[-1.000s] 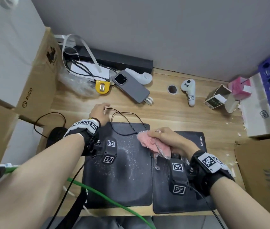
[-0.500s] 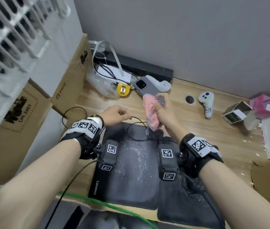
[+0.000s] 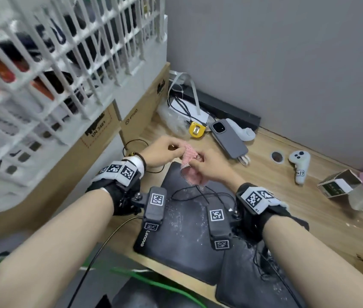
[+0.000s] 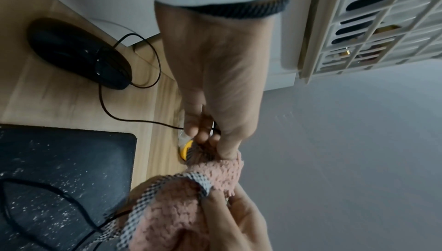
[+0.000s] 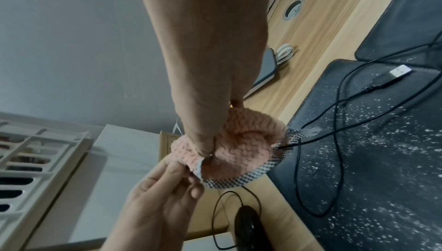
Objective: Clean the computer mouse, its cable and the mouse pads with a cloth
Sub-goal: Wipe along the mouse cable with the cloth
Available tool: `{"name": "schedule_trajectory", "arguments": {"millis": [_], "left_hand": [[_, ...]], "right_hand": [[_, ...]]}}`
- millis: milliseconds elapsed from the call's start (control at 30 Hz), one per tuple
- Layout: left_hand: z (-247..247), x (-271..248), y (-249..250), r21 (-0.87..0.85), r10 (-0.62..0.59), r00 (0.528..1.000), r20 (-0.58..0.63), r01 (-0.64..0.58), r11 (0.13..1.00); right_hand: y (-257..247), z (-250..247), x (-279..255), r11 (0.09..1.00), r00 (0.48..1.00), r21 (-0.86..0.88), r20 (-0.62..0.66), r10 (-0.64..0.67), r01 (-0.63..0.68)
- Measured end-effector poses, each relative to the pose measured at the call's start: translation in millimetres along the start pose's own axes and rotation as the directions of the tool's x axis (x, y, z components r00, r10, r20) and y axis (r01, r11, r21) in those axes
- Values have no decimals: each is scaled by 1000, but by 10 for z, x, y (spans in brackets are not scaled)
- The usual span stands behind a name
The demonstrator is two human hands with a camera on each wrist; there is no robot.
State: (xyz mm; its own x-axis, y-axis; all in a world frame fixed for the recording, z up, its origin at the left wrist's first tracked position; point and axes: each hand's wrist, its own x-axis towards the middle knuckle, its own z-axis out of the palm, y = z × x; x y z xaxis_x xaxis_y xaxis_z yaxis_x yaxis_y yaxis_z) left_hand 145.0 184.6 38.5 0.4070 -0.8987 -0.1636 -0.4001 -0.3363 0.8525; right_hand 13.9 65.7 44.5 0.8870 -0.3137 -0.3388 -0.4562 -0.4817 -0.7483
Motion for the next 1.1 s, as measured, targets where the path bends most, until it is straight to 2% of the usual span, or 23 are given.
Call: {"name": "schedule_trajectory", "arguments": {"millis": [200, 333, 400, 467, 567, 633, 700, 733, 767, 800, 833, 867, 900, 933, 967, 1000, 1100], "left_hand": [[-7, -149, 53, -31, -54, 991, -123, 51, 998], [-76, -165, 11, -71, -196, 942, -271, 183, 980], [-120, -172, -10, -92, -269, 894, -359, 253, 963], [-177, -171, -80, -155, -336, 817, -469, 298, 942], [-289, -199, -227, -244, -428, 700, -572, 353, 903], [-329, -227, -359, -202, -465, 663, -587, 436, 877], [-310, -254, -403, -132, -486, 671, -559, 507, 852], [-292, -260, -369, -63, -465, 699, -544, 518, 853], [-264, -238, -318, 8, -419, 755, -505, 489, 872], [-240, -211, -235, 59, -352, 836, -422, 412, 909], [-204, -176, -116, 73, -279, 915, -291, 312, 947], [-156, -158, 55, 66, -234, 965, -118, 243, 968], [-98, -129, 185, 110, -204, 977, 55, 197, 974], [-42, -110, 298, 191, -191, 962, 195, 154, 969], [-3, -91, 371, 271, -178, 944, 277, 101, 957], [26, -76, 408, 333, -149, 945, 291, 46, 942], [-2, -49, 457, 431, -22, 992, 121, -33, 902]], "right_hand": [[-77, 99, -76, 986, 997, -154, -32, -64, 58], [49, 46, -195, 973, 998, -229, -47, -44, 32], [156, 7, -293, 969, 998, -247, -68, -16, -1], [322, -32, -390, 963, 995, -265, -91, 30, -53], [637, -129, -505, 947, 983, -284, -145, 111, -149], [815, -186, -548, 941, 975, -270, -140, 171, -204], [822, -207, -588, 940, 979, -278, -111, 172, -196], [752, -212, -617, 941, 982, -286, -98, 161, -182], [679, -214, -633, 942, 985, -290, -76, 153, -169], [574, -212, -643, 944, 988, -291, -48, 145, -153], [488, -205, -633, 947, 991, -294, -28, 129, -131], [396, -195, -614, 945, 993, -305, -22, 120, -121], [319, -189, -587, 944, 995, -313, -32, 99, -104], [245, -187, -557, 943, 996, -319, -50, 77, -89], [183, -184, -523, 942, 997, -328, -69, 44, -64], [106, -188, -505, 937, 996, -346, -82, 26, -53], [-8, -198, -439, 924, 994, -380, -105, 11, -50]]}}
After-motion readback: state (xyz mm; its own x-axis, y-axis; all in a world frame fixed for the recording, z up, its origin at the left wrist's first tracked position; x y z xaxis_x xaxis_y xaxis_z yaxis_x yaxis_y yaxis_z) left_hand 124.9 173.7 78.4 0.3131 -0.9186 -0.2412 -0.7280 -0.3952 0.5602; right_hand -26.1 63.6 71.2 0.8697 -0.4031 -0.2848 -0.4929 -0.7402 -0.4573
